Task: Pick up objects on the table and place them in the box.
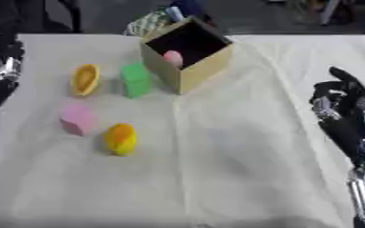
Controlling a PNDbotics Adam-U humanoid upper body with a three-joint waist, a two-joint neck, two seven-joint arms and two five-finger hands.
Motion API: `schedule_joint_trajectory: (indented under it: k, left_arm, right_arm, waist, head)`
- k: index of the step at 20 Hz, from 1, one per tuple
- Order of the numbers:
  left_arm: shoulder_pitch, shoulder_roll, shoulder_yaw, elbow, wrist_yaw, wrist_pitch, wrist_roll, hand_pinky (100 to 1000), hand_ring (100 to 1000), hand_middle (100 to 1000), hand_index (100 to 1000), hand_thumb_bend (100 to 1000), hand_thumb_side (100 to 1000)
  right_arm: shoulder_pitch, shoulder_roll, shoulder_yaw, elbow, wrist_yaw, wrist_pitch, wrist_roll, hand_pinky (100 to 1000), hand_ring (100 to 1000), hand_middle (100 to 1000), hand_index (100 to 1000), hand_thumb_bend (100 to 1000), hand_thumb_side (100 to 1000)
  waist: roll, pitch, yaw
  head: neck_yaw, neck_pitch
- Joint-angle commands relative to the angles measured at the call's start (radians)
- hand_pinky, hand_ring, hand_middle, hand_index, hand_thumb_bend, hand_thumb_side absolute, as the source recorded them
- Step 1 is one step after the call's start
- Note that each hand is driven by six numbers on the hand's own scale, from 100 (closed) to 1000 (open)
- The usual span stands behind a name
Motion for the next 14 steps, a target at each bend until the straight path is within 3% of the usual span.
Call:
schedule_joint_trajectory:
  k: [1, 7, 11, 14]
  left_arm:
    - [-0.053, 0.157, -0.042, 0.010, -0.081, -0.049, -0.155, 799, 770, 747, 869, 264, 432]
    - [-0.200, 0.312, -0.183, 0.075, -0.223, -0.141, -0.443, 846, 807, 810, 918, 534, 412]
    - [-0.304, 0.344, -0.302, 0.168, -0.301, -0.203, -0.608, 861, 823, 835, 938, 679, 435]
    - [-0.361, 0.338, -0.351, 0.258, -0.357, -0.247, -0.696, 869, 831, 846, 944, 761, 422]
  right_arm:
    - [-0.005, -0.020, -0.006, -0.009, 0.006, -0.003, 0.006, 584, 604, 671, 910, 100, 531]
    - [0.000, -0.022, 0.000, -0.005, 0.007, -0.004, 0.012, 584, 604, 671, 910, 100, 530]
    - [0.004, -0.022, 0.004, -0.003, 0.006, -0.005, 0.017, 584, 604, 671, 910, 100, 531]
    - [0.007, -0.022, 0.005, -0.001, 0.005, -0.005, 0.019, 584, 604, 671, 910, 100, 531]
  waist:
    - [0.017, -0.029, -0.004]
    - [0.021, -0.041, -0.020]
    - [0.023, -0.048, -0.029]
    - [0.023, -0.052, -0.033]
  head:
    - [0.002, 0.000]
    - [0.008, 0.000]
    - [0.006, 0.000]
    - [-0.009, 0.000]
